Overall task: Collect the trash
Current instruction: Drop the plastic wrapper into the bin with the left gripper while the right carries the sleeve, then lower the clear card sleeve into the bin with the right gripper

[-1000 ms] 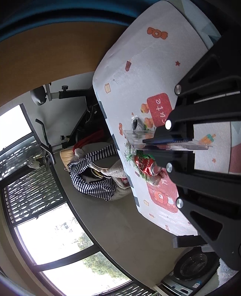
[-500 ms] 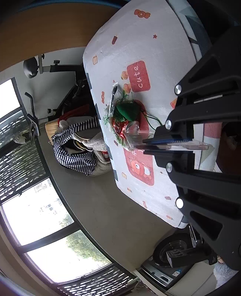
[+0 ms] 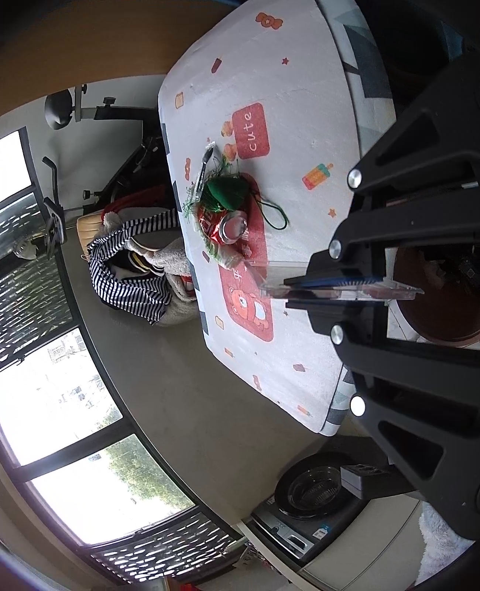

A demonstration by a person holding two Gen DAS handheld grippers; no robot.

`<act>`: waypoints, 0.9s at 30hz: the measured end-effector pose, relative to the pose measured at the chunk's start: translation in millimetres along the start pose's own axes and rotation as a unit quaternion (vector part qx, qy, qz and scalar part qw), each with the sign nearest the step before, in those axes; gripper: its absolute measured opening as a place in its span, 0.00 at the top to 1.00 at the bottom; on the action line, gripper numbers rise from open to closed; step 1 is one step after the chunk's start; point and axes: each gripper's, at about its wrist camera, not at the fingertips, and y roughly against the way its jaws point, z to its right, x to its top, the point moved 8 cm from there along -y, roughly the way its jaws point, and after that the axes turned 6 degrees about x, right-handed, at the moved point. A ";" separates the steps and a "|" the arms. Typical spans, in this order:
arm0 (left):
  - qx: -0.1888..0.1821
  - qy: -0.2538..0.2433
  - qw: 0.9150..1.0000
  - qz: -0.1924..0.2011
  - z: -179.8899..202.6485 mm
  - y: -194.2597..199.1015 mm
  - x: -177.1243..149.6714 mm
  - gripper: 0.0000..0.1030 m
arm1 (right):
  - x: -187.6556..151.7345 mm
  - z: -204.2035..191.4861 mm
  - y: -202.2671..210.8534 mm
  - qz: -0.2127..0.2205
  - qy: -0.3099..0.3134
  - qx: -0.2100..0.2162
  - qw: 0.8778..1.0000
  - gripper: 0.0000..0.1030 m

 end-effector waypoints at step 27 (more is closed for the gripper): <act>0.107 0.049 0.990 0.078 -70.7 54.3 14.0 0.05 | -127.9 -7.3 -41.5 -0.252 -0.081 0.064 0.962 0.91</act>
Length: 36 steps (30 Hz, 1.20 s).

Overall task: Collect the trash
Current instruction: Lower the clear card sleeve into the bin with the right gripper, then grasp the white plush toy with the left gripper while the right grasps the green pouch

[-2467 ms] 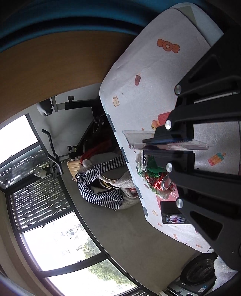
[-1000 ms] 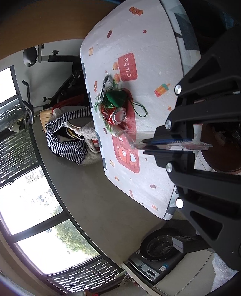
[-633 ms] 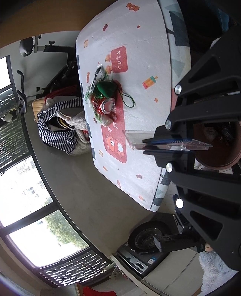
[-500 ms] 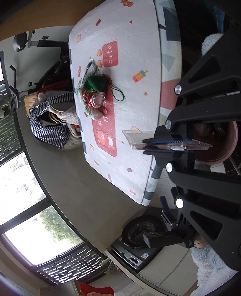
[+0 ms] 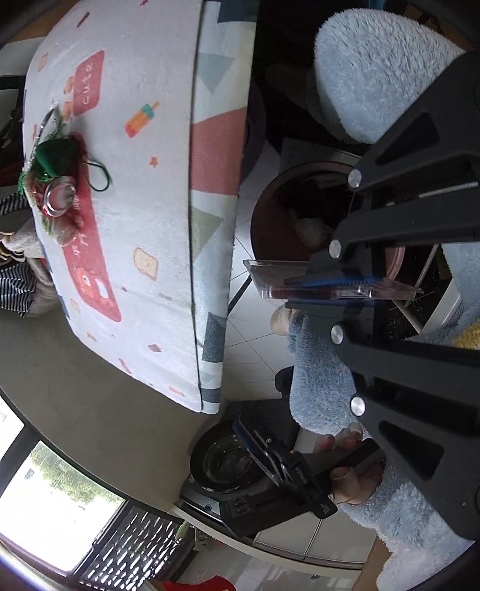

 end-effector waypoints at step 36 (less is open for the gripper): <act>0.015 0.030 0.999 0.033 -21.8 -11.8 42.8 0.05 | 80.1 44.7 7.8 0.083 0.023 -0.130 0.988 0.05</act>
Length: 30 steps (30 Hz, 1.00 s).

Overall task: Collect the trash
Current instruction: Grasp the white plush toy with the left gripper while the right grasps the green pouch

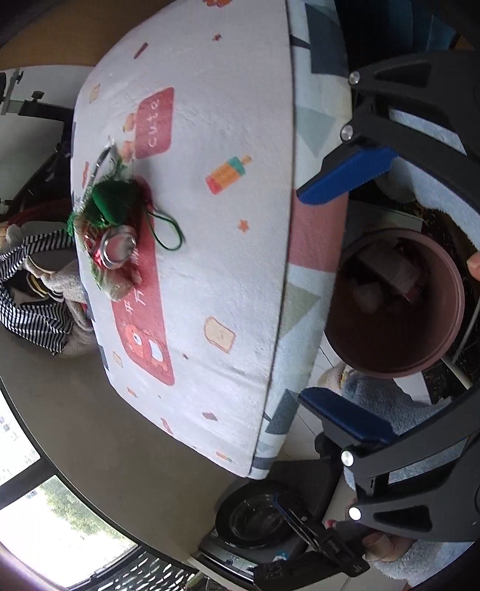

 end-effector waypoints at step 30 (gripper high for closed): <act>0.001 -0.010 0.998 -0.057 65.5 -193.0 148.3 0.25 | 189.0 153.4 -118.1 0.072 -0.154 -0.041 0.985 0.31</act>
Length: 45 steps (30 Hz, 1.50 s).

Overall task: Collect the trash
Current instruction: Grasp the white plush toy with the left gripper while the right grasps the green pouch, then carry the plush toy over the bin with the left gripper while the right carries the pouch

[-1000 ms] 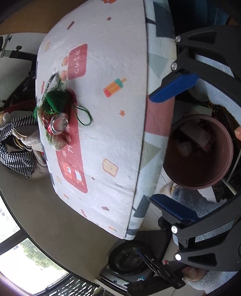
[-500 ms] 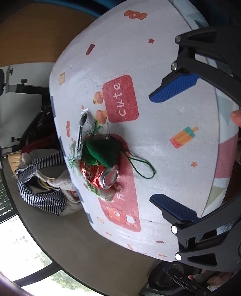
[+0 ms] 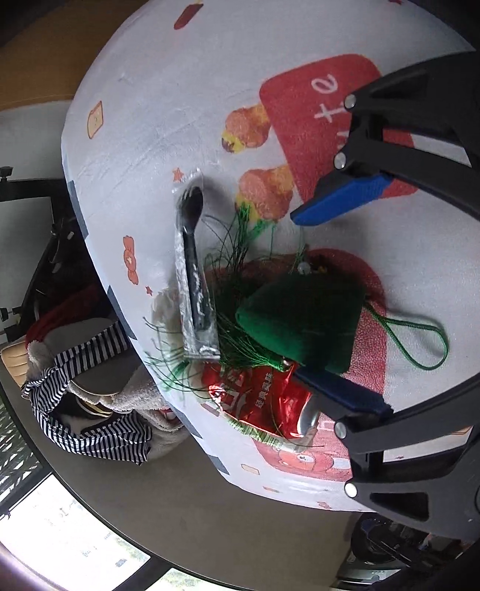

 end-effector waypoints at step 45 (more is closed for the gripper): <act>-0.046 0.034 0.998 0.036 22.2 -20.0 43.5 0.87 | -28.3 -15.3 179.4 0.171 0.130 -0.034 0.976 0.56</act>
